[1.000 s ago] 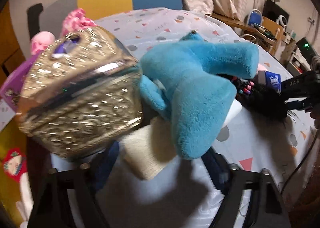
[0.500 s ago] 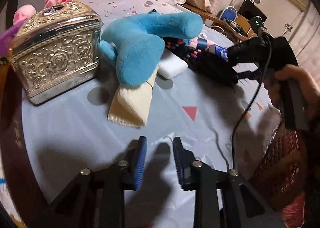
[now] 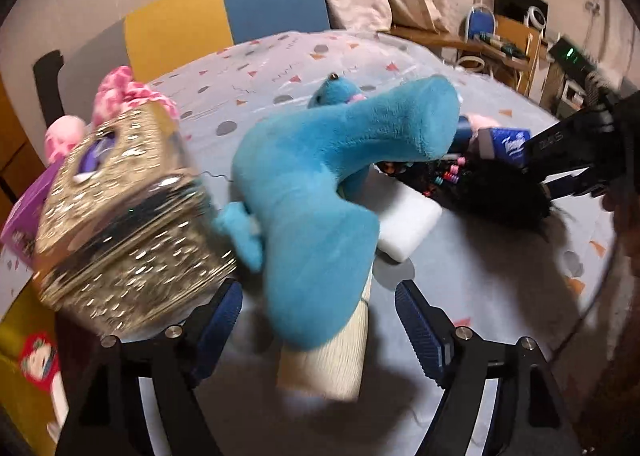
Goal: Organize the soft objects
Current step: 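Reach the left gripper to the cream cloth and grasp it, then carry the cream cloth with the left gripper into the gold tray and release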
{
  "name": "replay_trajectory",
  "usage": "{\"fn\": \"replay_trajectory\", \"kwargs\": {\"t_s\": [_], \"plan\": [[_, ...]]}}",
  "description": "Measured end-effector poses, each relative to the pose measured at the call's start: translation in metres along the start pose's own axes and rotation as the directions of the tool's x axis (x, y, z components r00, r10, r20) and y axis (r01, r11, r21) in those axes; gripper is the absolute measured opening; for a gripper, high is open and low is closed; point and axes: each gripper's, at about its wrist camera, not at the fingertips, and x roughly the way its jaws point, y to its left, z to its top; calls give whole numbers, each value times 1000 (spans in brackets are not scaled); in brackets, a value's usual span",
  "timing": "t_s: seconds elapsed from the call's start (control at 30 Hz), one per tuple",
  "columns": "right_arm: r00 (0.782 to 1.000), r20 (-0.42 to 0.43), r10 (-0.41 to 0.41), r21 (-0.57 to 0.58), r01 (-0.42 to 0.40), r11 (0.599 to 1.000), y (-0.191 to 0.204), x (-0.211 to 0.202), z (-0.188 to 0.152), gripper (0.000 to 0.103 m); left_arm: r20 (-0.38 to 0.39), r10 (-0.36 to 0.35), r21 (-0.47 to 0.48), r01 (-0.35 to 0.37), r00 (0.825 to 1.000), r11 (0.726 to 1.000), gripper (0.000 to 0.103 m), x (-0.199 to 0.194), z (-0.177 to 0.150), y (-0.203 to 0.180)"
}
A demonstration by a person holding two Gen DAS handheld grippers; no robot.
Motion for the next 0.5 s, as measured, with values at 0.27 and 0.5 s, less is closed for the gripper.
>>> {"fn": "replay_trajectory", "kwargs": {"t_s": [0.27,0.5], "plan": [[1000,-1,-5,-21,5,1000,2,1,0,50,-81,-90,-78,83,993,993,45,28,-7,2],[1000,0,-6,-26,6,1000,2,2,0,50,-49,-102,-56,99,994,993,47,-19,-60,5]]}}
